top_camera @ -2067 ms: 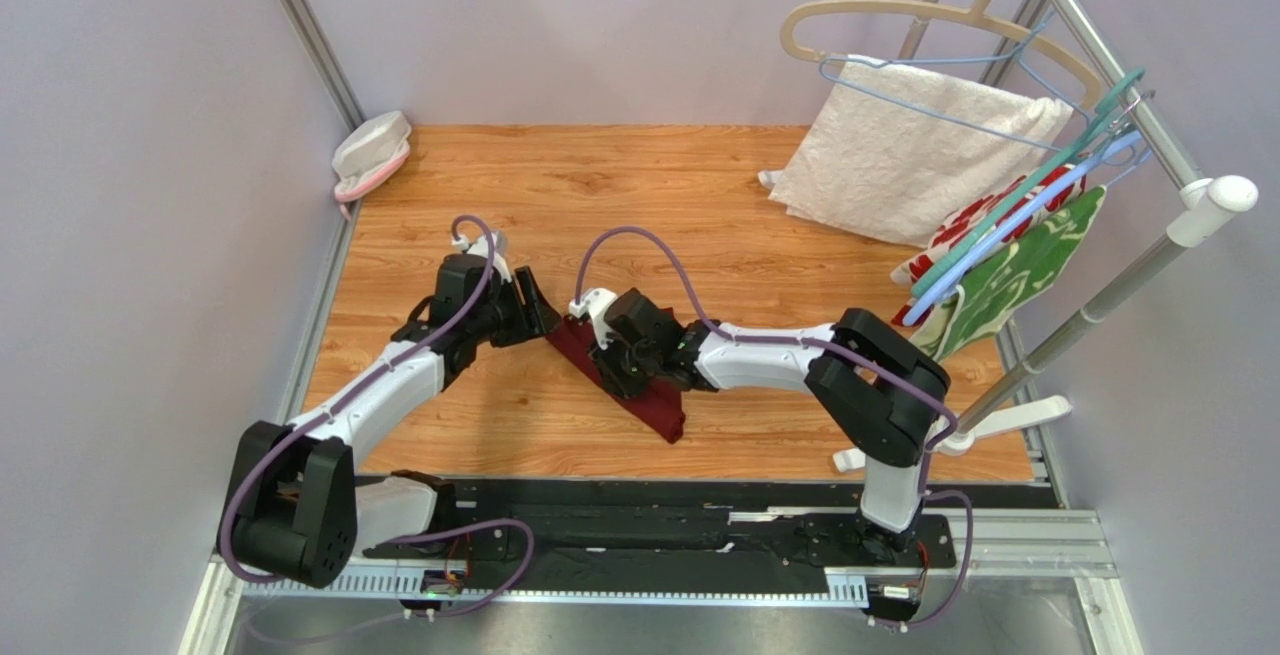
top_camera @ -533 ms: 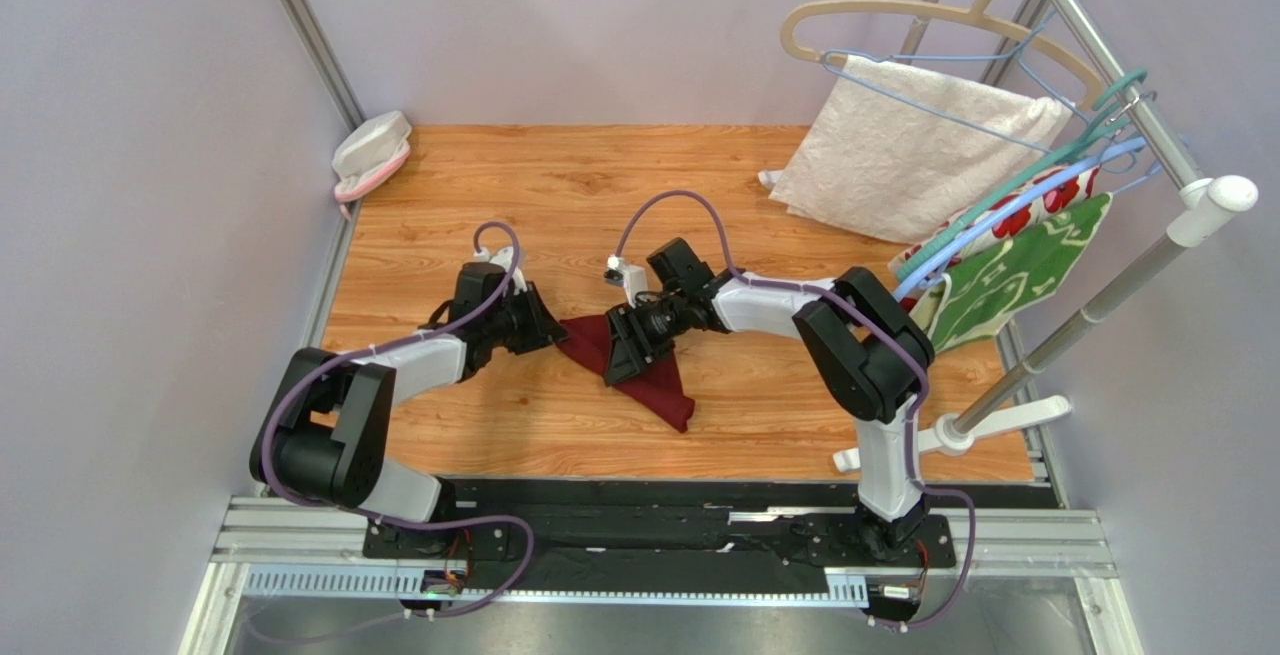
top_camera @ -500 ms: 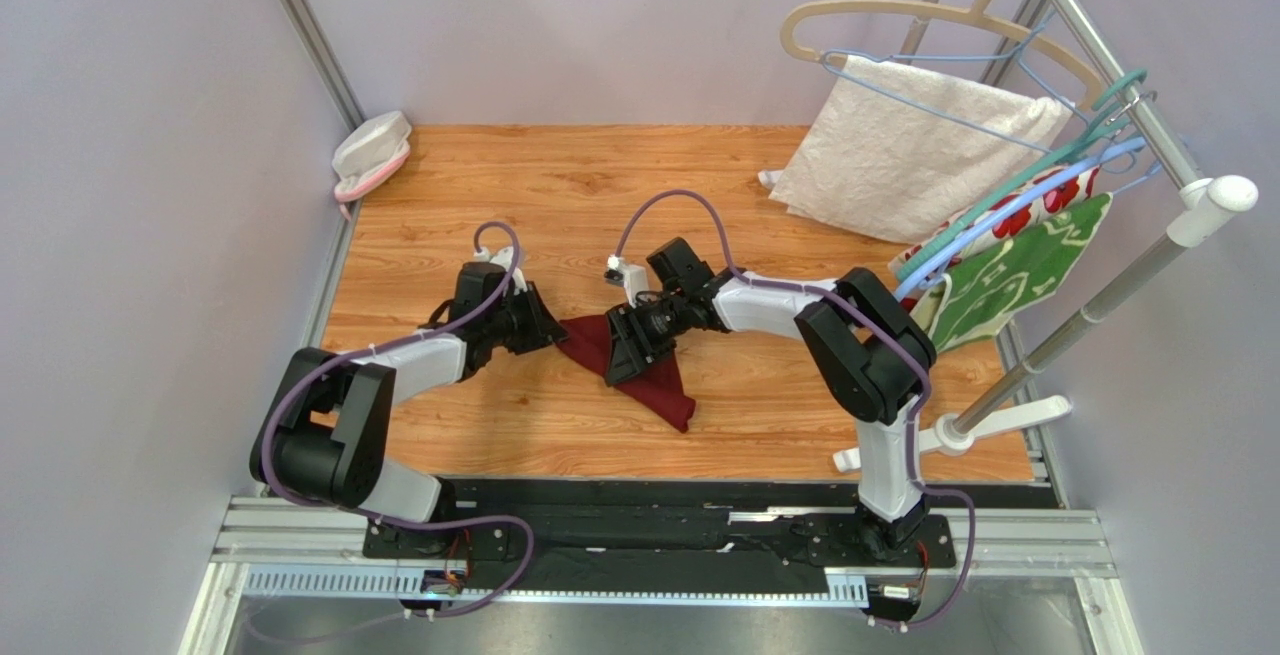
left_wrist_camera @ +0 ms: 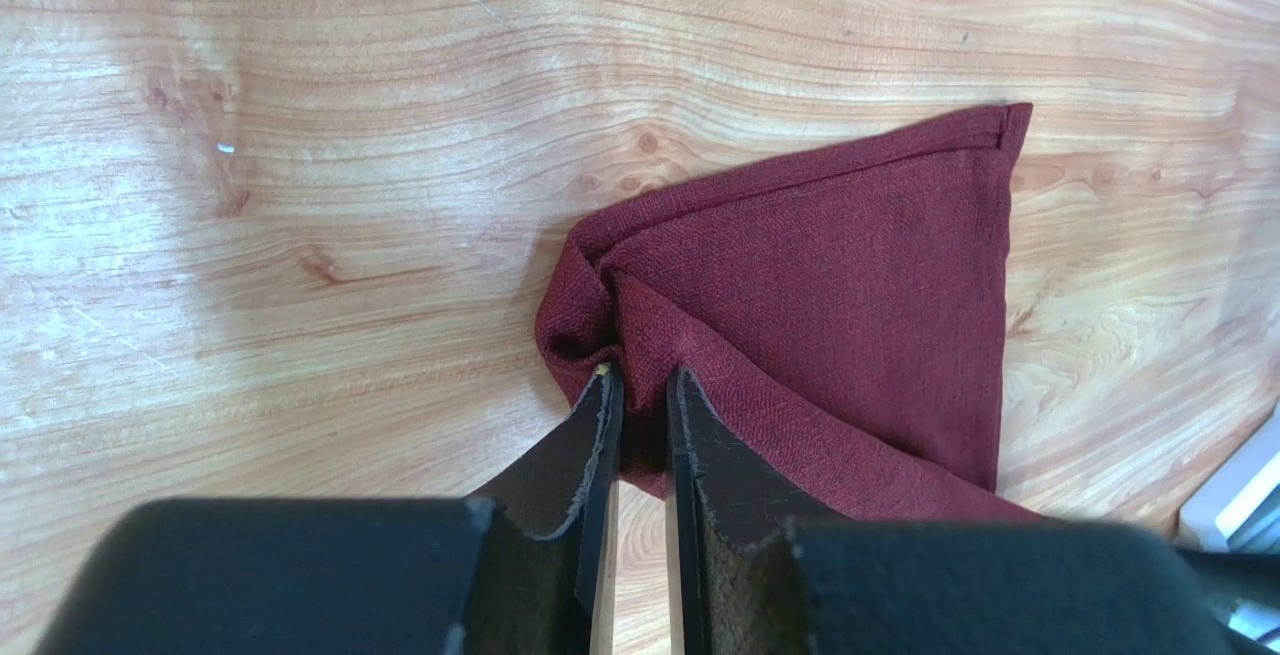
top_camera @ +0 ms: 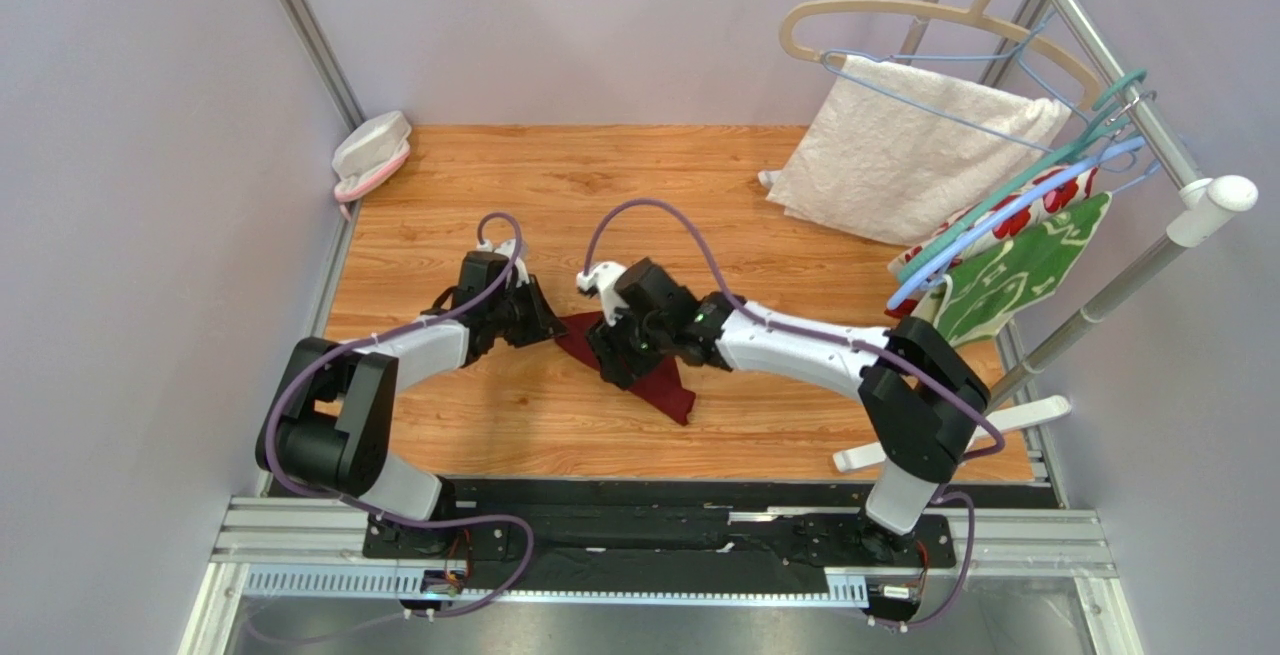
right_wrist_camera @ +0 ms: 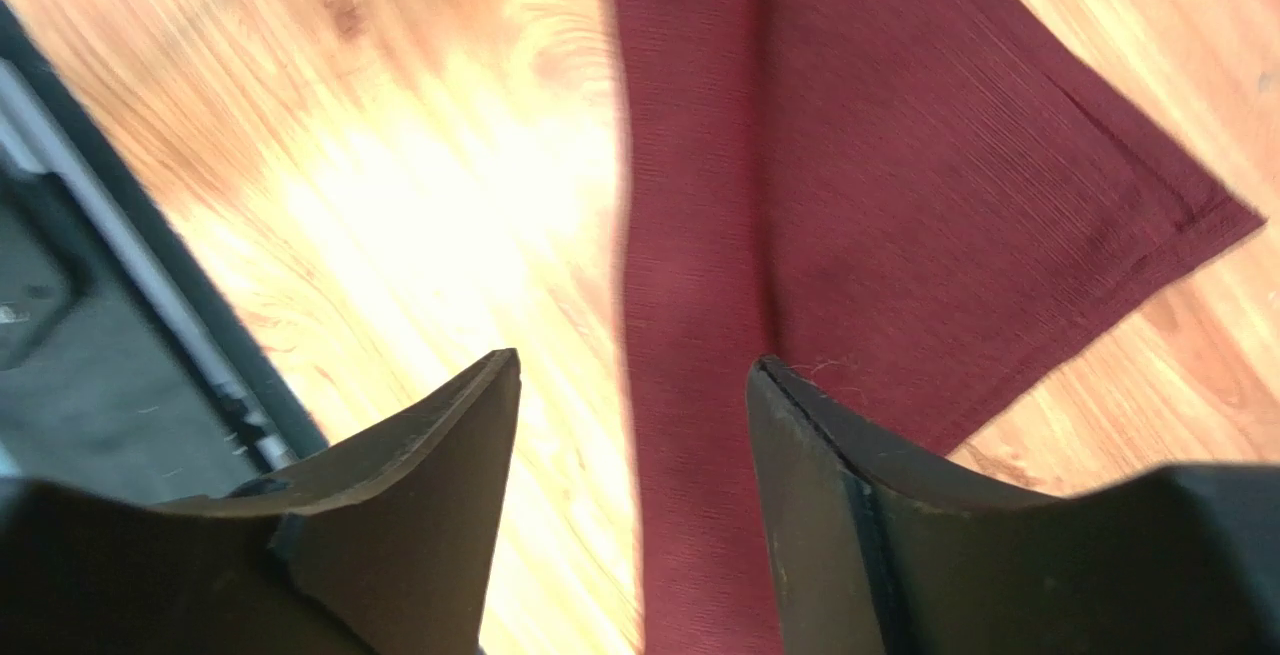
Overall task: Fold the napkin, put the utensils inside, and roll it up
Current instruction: Roll the napkin with the utensil
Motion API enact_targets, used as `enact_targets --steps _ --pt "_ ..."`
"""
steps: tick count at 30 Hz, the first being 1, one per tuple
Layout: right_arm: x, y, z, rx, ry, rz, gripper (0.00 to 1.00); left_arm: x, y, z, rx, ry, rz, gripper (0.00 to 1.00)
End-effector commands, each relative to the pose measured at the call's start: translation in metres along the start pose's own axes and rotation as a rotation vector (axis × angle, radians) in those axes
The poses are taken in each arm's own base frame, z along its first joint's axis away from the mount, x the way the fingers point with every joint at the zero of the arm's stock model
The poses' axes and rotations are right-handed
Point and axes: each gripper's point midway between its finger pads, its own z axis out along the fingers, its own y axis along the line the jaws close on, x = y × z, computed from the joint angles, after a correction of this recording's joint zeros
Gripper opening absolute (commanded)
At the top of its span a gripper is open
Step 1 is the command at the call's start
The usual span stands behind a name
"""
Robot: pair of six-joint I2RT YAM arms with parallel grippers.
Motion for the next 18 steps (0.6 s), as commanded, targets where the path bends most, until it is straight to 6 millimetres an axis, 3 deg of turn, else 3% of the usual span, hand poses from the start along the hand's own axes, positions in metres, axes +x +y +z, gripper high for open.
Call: enact_targets --steps 1,8,18 --pt "-0.005 -0.009 0.001 0.275 -0.056 -0.207 0.58 -0.009 -0.001 0.000 -0.005 -0.004 0.012 0.17" --pt "0.012 0.000 0.026 0.355 0.007 -0.376 0.53 -0.008 -0.002 0.001 -0.002 0.008 0.007 0.17" --pt "0.035 -0.019 0.048 0.426 0.085 -0.418 0.47 -0.009 -0.005 0.000 0.011 0.008 0.018 0.18"
